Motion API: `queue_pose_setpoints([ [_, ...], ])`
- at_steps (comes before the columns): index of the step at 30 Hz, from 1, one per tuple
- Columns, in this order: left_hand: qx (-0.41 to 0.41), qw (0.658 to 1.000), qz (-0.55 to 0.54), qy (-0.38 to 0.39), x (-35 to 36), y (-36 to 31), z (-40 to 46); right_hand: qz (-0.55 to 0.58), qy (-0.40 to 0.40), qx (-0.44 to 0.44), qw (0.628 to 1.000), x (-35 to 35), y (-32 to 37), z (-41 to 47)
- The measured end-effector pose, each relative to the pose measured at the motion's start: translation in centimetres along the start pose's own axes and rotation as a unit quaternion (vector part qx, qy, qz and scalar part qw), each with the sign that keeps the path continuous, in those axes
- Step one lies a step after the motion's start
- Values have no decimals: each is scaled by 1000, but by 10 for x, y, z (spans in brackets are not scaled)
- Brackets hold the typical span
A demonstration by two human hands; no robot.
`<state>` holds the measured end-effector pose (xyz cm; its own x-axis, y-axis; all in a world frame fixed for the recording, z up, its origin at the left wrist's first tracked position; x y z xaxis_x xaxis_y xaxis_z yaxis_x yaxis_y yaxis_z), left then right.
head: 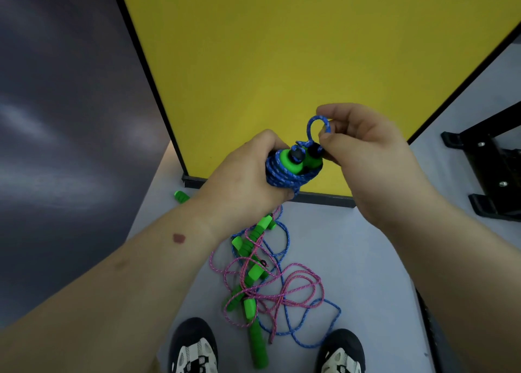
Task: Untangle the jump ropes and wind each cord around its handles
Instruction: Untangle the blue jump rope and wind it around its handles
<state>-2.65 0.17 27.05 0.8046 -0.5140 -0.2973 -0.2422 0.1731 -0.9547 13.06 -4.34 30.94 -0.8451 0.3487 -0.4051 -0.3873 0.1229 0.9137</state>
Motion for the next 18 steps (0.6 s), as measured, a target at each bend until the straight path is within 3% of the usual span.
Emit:
queue_pose_setpoints([
  [3, -20, 1000, 8, 13, 2, -3, -1, -17, -10, 20, 1000, -1, 0, 2],
  [9, 8, 978, -208, -21, 1, -18, 6, -33, 22, -3, 999, -1, 10, -3],
  [14, 78, 986, -106, -104, -4, -32, 10, 4, 21, -15, 1000, -6, 11, 1],
  [18, 98, 979, -111, -141, -10, -38, 14, -4, 10, -13, 1000, -13, 11, 6],
])
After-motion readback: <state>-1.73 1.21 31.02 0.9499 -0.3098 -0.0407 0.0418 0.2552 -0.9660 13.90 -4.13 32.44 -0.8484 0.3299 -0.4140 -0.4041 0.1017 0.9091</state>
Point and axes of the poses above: each hand's wrist, its own z-axis towards the middle knuckle, its own x-axis out of the palm, y = z × x, the point moved 3 cm from there along z, towards the middle knuckle, and after that the axes turned 12 degrees about -z, right-handed, at the moved point
